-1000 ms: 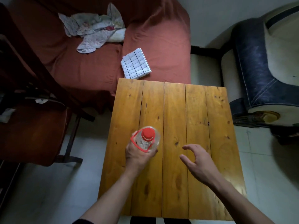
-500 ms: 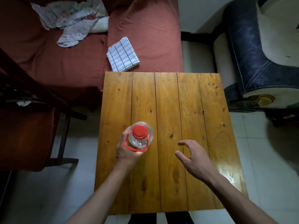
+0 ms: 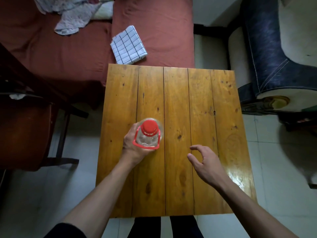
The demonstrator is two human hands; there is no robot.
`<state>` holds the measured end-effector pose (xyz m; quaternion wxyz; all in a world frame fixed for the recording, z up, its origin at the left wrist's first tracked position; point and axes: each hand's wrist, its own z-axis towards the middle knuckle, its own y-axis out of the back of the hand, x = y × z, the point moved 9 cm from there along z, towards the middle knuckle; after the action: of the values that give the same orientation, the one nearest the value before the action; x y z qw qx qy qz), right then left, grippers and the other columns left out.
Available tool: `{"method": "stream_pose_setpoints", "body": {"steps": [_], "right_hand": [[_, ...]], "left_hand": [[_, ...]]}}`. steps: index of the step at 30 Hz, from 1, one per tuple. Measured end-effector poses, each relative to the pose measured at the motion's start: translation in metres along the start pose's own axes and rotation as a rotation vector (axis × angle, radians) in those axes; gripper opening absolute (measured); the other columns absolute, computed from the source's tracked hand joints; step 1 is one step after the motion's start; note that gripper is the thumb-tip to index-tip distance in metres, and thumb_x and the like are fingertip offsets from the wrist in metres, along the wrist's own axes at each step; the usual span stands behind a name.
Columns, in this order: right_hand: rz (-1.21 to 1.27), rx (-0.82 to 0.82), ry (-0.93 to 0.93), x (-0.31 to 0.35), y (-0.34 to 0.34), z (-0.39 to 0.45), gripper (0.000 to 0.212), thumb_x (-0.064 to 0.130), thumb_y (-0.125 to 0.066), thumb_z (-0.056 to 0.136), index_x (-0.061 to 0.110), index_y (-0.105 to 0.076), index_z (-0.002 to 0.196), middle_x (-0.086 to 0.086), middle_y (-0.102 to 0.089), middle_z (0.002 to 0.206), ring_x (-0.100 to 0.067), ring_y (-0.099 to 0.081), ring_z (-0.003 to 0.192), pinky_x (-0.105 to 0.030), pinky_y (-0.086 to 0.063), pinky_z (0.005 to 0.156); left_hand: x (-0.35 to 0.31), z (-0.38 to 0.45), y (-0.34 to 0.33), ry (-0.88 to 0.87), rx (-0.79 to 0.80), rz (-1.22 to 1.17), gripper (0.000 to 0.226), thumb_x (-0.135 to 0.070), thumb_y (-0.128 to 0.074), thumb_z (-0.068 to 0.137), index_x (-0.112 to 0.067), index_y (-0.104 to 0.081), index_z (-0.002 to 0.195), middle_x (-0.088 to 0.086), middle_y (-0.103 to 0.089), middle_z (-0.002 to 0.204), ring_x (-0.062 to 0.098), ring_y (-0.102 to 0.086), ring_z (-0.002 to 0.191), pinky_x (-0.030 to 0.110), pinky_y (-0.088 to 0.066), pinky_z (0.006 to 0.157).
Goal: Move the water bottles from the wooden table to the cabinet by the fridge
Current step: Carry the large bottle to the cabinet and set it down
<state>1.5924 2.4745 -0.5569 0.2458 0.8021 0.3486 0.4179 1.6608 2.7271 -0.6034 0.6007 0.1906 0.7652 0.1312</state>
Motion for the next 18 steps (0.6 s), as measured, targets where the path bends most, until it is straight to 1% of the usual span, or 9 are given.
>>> {"method": "stream_pose_setpoints", "body": {"steps": [2,4,6,8,10,13,15,16,18], "right_hand": [[0.012,-0.003,0.002,-0.001,0.004,-0.002,0.042,0.039,-0.057,0.097,0.023,-0.055,0.136,0.000,-0.054,0.140,-0.014,-0.047,0.131,-0.037,-0.041,0.111],[0.026,-0.003,0.000,-0.002,0.009,-0.005,0.043,0.038,-0.058,0.096,0.023,-0.053,0.137,0.000,-0.053,0.141,-0.014,-0.046,0.132,-0.035,-0.041,0.110],[0.041,-0.004,-0.002,-0.004,0.015,-0.009,0.044,0.038,-0.058,0.096,0.023,-0.053,0.137,-0.001,-0.053,0.142,-0.014,-0.047,0.131,-0.032,-0.040,0.107],[0.054,-0.003,-0.013,-0.005,0.024,-0.013,0.044,0.038,-0.058,0.096,0.022,-0.053,0.137,-0.001,-0.053,0.142,-0.015,-0.048,0.131,-0.030,-0.040,0.104],[0.082,-0.008,-0.021,-0.002,0.037,-0.019,0.043,0.038,-0.058,0.097,0.022,-0.054,0.136,-0.001,-0.053,0.142,-0.015,-0.048,0.131,-0.030,-0.040,0.103],[0.142,-0.040,0.004,0.006,0.064,-0.029,0.039,0.036,-0.058,0.097,0.023,-0.055,0.134,-0.002,-0.054,0.141,-0.015,-0.048,0.130,-0.033,-0.041,0.104],[0.200,-0.062,0.027,0.012,0.084,-0.038,0.038,0.035,-0.058,0.097,0.023,-0.056,0.133,-0.001,-0.053,0.141,-0.012,-0.047,0.127,-0.035,-0.042,0.103],[0.226,-0.073,0.039,0.015,0.095,-0.042,0.038,0.036,-0.058,0.097,0.023,-0.056,0.133,-0.001,-0.054,0.141,-0.010,-0.046,0.124,-0.036,-0.042,0.103],[0.275,-0.089,0.058,0.022,0.116,-0.050,0.039,0.037,-0.057,0.097,0.024,-0.055,0.133,0.001,-0.054,0.140,-0.011,-0.047,0.125,-0.037,-0.045,0.103]], "left_hand": [[-0.004,-0.002,0.004,0.005,-0.018,-0.016,0.076,-0.042,-0.092,0.058,-0.028,-0.055,0.123,-0.012,-0.066,0.114,0.002,-0.065,0.103,0.020,-0.057,0.083],[-0.009,-0.005,0.008,0.027,-0.036,-0.037,0.079,-0.041,-0.094,0.056,-0.023,-0.057,0.123,-0.009,-0.068,0.110,0.004,-0.068,0.100,0.024,-0.060,0.079],[-0.021,-0.013,0.014,0.036,-0.042,-0.025,0.070,-0.035,-0.094,0.055,-0.025,-0.059,0.114,-0.011,-0.069,0.102,0.004,-0.069,0.096,0.022,-0.060,0.075],[-0.043,-0.022,0.021,0.009,-0.054,-0.009,0.065,-0.028,-0.095,0.055,-0.036,-0.057,0.107,-0.016,-0.067,0.098,0.001,-0.068,0.093,0.016,-0.058,0.072],[-0.074,-0.030,0.031,-0.055,-0.061,0.001,0.064,-0.025,-0.096,0.055,-0.040,-0.056,0.102,-0.016,-0.068,0.097,-0.004,-0.068,0.091,0.015,-0.058,0.070],[-0.134,-0.039,0.047,-0.148,-0.082,0.019,0.063,-0.026,-0.097,0.054,-0.038,-0.060,0.103,-0.018,-0.070,0.095,-0.007,-0.068,0.090,0.017,-0.059,0.070],[-0.175,-0.043,0.060,-0.185,-0.109,-0.004,0.065,-0.030,-0.098,0.051,-0.032,-0.064,0.106,-0.018,-0.071,0.096,-0.004,-0.069,0.092,0.017,-0.059,0.070],[-0.196,-0.045,0.067,-0.200,-0.118,-0.020,0.066,-0.032,-0.099,0.051,-0.028,-0.065,0.108,-0.015,-0.072,0.097,-0.001,-0.070,0.093,0.019,-0.059,0.071],[-0.239,-0.051,0.077,-0.249,-0.131,-0.075,0.070,-0.035,-0.098,0.051,-0.022,-0.066,0.112,-0.009,-0.074,0.103,0.006,-0.072,0.096,0.030,-0.062,0.075]]}}
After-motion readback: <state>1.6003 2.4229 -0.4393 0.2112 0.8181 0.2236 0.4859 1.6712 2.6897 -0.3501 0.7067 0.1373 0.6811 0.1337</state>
